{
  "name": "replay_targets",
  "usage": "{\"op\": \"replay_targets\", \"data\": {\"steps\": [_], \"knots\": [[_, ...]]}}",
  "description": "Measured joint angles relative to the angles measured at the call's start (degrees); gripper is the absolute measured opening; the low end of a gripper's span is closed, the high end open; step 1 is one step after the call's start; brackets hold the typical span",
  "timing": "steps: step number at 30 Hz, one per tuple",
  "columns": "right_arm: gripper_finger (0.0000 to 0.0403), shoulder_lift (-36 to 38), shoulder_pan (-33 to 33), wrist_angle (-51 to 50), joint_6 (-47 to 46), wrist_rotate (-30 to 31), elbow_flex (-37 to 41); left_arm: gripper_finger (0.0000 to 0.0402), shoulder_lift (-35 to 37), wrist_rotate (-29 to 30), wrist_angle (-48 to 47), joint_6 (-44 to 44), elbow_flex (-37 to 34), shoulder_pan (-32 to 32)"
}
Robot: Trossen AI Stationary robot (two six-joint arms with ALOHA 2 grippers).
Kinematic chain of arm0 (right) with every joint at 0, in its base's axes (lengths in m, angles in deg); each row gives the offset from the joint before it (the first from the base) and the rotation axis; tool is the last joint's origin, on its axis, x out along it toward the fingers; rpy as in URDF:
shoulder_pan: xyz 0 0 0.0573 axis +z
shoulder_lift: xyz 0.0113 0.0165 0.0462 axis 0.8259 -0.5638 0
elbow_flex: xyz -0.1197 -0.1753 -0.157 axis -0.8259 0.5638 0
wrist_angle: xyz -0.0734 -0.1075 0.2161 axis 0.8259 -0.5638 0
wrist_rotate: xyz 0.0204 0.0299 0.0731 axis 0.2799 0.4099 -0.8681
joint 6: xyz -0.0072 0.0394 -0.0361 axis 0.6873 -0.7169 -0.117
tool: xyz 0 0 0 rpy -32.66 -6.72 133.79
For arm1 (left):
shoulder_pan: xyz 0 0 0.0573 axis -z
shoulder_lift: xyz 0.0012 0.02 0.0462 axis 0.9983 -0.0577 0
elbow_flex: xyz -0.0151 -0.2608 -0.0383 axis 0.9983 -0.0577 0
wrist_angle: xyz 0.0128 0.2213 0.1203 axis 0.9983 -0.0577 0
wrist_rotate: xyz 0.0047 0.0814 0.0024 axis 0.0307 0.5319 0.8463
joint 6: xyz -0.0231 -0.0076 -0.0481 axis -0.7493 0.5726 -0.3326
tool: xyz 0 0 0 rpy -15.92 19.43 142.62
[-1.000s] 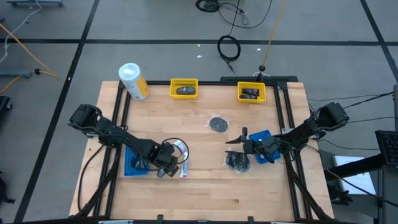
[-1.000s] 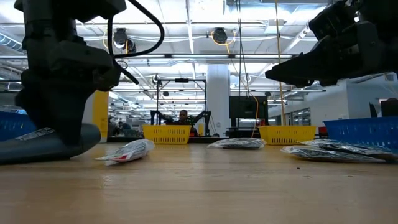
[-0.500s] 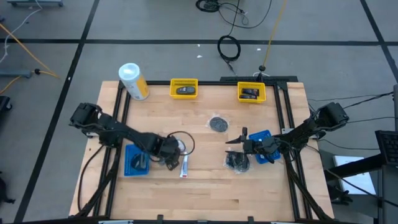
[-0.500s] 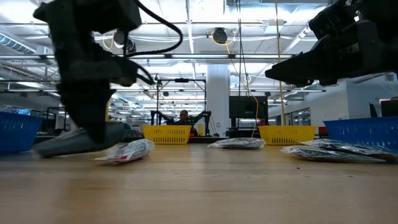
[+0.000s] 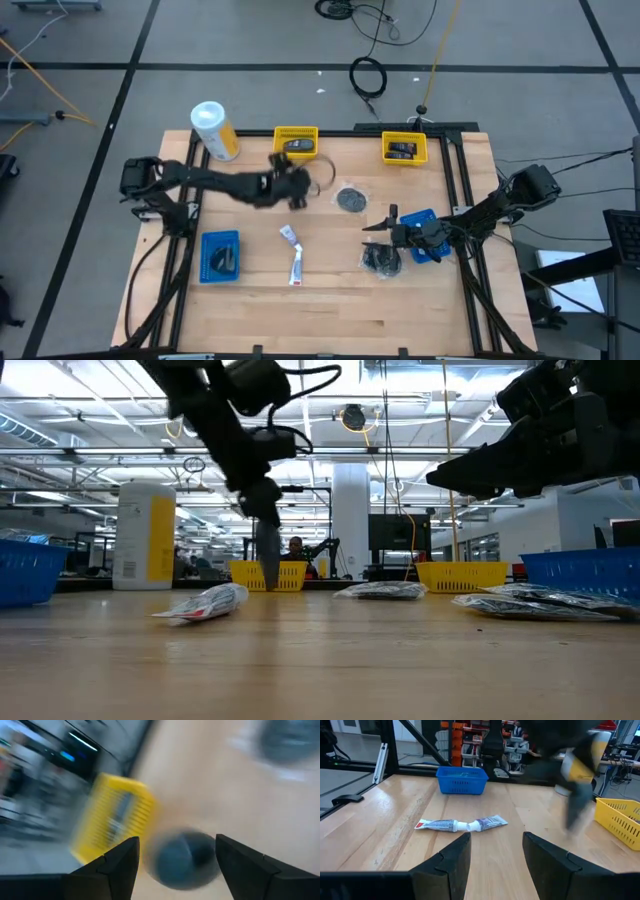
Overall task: Pick & Place Travel size toiletries
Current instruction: Put the gray deodorant into the left yellow bin
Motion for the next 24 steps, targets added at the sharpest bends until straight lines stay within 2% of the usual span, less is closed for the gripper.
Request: {"op": "replay_targets", "data": {"steps": [4, 7, 11, 13, 16, 19, 22, 24], "knots": [[0.0171, 0.00, 0.00, -0.09, -0.01, -0.01, 0.00, 0.0259, 0.00, -0.64, 14.67, 16.49, 0.00, -9.12], [0.0171, 0.00, 0.00, -0.57, -0.03, -0.01, 0.00, 0.0252, 0.00, -3.55, 21.11, 19.88, 0.00, -14.92], [0.0171, 0.00, 0.00, -1.04, -0.05, -0.02, 0.00, 0.0235, 0.00, -9.81, 20.79, 16.50, 0.00, -19.01], [0.0171, 0.00, 0.00, -1.07, -0.05, 0.00, 0.00, 0.0226, -0.12, -15.47, 18.95, 13.93, 0.00, -19.86], [0.0171, 0.00, 0.01, -1.30, -0.05, -0.02, 0.00, 0.0212, -0.61, -23.42, 17.47, 10.80, -0.07, -19.36], [0.0171, 0.00, 0.02, -1.50, -0.05, -0.02, 0.00, 0.0200, -2.33, -31.70, 20.41, 11.52, 0.02, -17.72], [0.0171, 0.00, 0.02, -1.33, -0.05, -0.02, 0.00, 0.0205, -5.73, -37.65, 22.65, 11.99, 0.00, -16.80], [0.0171, 0.00, 0.02, -1.27, -0.22, -0.02, 0.04, 0.0225, -8.02, -38.32, 22.81, 9.97, -0.01, -16.95]]}}
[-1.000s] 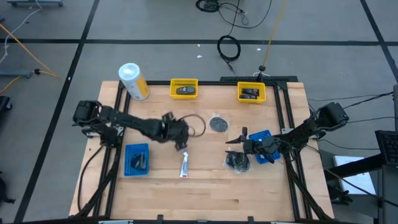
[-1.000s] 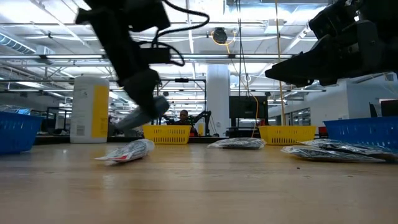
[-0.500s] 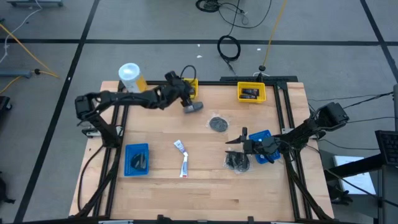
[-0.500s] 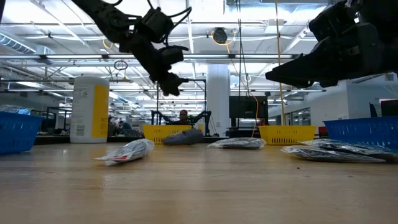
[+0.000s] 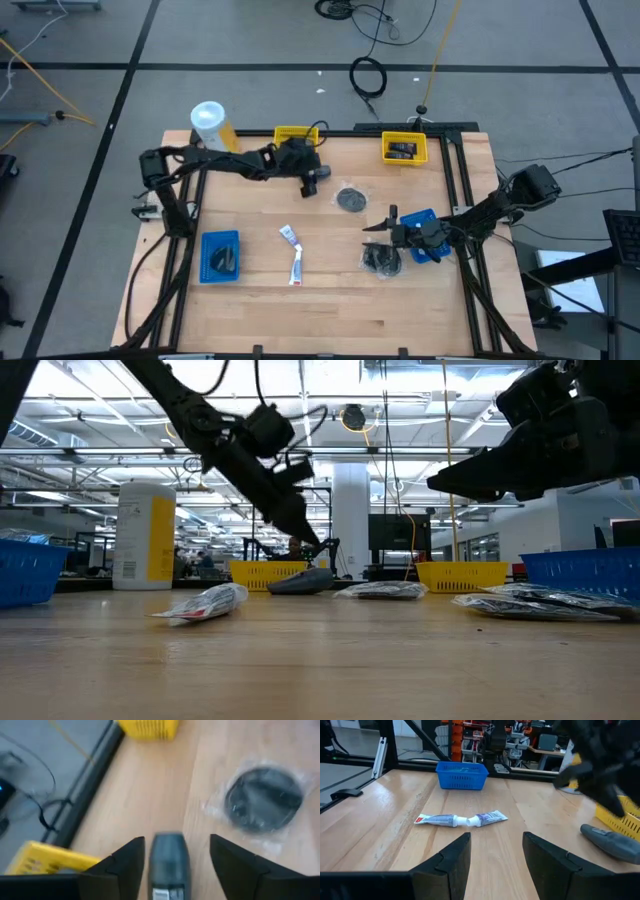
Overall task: Pick & Place Travel size toiletries
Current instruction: Put the gray deodorant into the left yellow bin
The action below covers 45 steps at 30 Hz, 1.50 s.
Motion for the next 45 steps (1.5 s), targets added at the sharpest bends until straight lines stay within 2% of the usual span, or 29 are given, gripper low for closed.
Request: {"op": "replay_targets", "data": {"steps": [7, 9, 12, 16, 20, 29, 33, 36, 40, 43, 45], "knots": [[0.0171, 0.00, -0.02, -0.02, -1.17, 0.00, 0.00, 0.0338, -4.92, 3.84, 1.34, 1.66, -0.04, -0.68], [0.0171, 0.00, -0.02, 0.01, -1.17, 0.02, 0.00, 0.0359, -6.21, 3.05, 1.40, 1.67, -0.04, -1.00], [0.0171, 0.00, -0.02, -0.04, -0.89, 0.02, 0.00, 0.0367, -8.50, 0.82, 2.41, 1.63, -0.06, -1.40], [0.0171, 0.00, -0.02, -0.04, -0.93, 0.01, -0.02, 0.0348, -11.32, 1.38, 5.55, 1.26, -0.04, -1.26], [0.0171, 0.00, -0.02, -0.04, -0.90, 0.00, 0.00, 0.0313, -11.04, 2.95, 6.11, 1.15, -0.01, -0.86], [0.0171, 0.00, -0.02, -0.07, -0.73, 0.00, -0.02, 0.0187, -11.07, 1.76, 5.57, 0.13, -0.04, -1.26], [0.0171, 0.00, -0.01, -0.06, -0.73, 0.00, -0.02, 0.0185, -10.30, 2.22, 2.85, 0.41, 0.05, -1.18], [0.0171, 0.00, -0.02, -0.12, -0.71, 0.00, -0.02, 0.0185, -8.44, 4.93, -2.10, 0.79, 0.05, -0.65], [0.0171, 0.00, -0.02, -0.44, -0.71, 0.01, -0.02, 0.0185, -3.93, 13.98, -10.01, 5.71, -0.14, 0.98], [0.0171, 0.00, -0.02, -0.45, -0.71, 0.02, -0.02, 0.0198, 0.87, 21.39, -11.94, 10.70, -0.10, 2.28], [0.0171, -0.02, -0.02, -0.43, -0.69, 0.02, -0.02, 0.0204, 3.42, 23.60, -12.20, 14.34, -0.04, 2.32]]}}
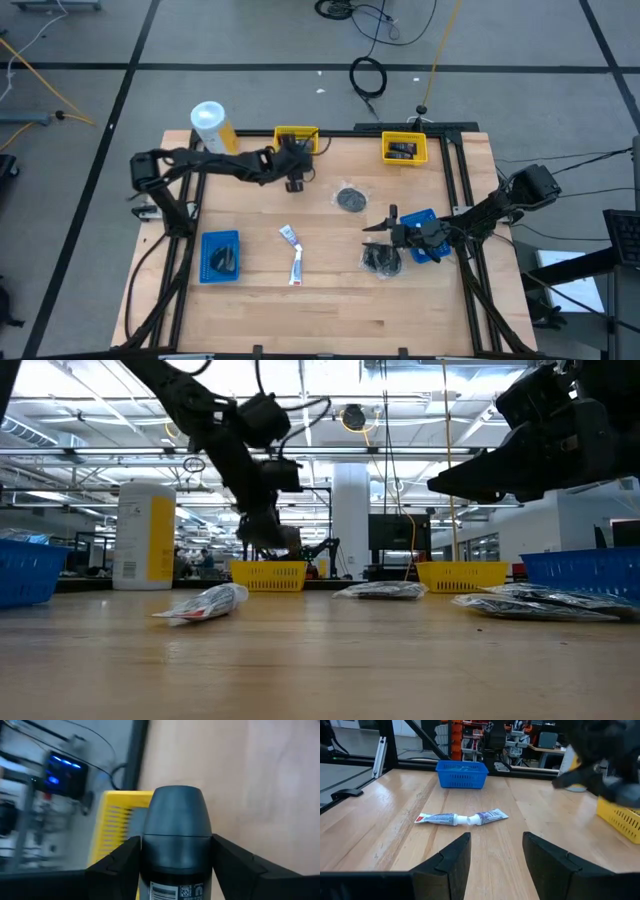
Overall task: Pick & Place Travel size toiletries
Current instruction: Put the gray deodorant into the left yellow bin, then put the white toothpaste into the right blue bin
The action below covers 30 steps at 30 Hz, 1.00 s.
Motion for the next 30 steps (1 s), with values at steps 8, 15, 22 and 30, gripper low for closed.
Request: {"op": "replay_targets", "data": {"steps": [8, 15, 22, 30], "knots": [[0.0171, 0.00, 0.00, 0.37, -0.20, 0.00, -0.02, 0.0195, 2.27, -8.17, 3.92, 8.19, -0.02, -8.29], [0.0171, 0.00, -0.02, 0.41, -0.20, 0.00, -0.02, 0.0237, -1.03, -20.35, 9.49, 3.70, 0.00, -16.45], [0.0171, 0.00, -0.02, 0.39, -0.15, 0.00, -0.02, 0.0235, -4.37, -25.94, 9.71, 1.95, 0.00, -19.09], [0.0171, 0.00, -0.02, 0.37, -0.15, 0.00, -0.02, 0.0264, -2.21, -31.03, 8.54, -4.42, 0.00, -18.64]]}}
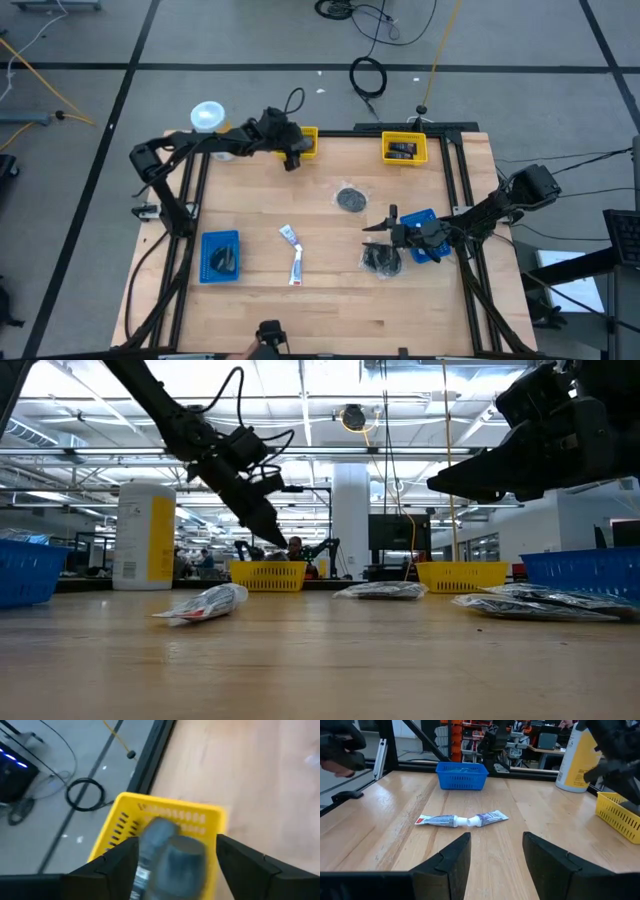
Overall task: Pick & Place Travel size toiletries
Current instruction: Put the white toothpaste into the right blue bin
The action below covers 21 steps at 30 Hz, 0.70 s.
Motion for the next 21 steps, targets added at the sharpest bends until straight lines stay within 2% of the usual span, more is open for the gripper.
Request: {"op": "replay_targets", "data": {"steps": [6, 12, 16, 21], "knots": [[0.0171, 0.00, 0.00, -0.26, 0.11, 0.00, 0.00, 0.0299, 5.00, -1.14, -4.80, -3.26, 0.00, 0.03], [0.0171, 0.00, 0.00, -1.34, -0.03, 0.00, 0.00, 0.0286, 15.91, -0.76, -16.46, -13.96, 0.07, 2.45], [0.0171, 0.00, 0.00, -2.19, 0.56, -0.02, 0.00, 0.0263, 21.71, 1.61, -25.42, -18.40, -0.99, 10.77], [0.0171, 0.00, 2.69, -0.04, 5.84, -3.17, -0.03, 0.0237, 25.00, 15.16, -25.00, -24.81, -6.41, 27.01]]}}
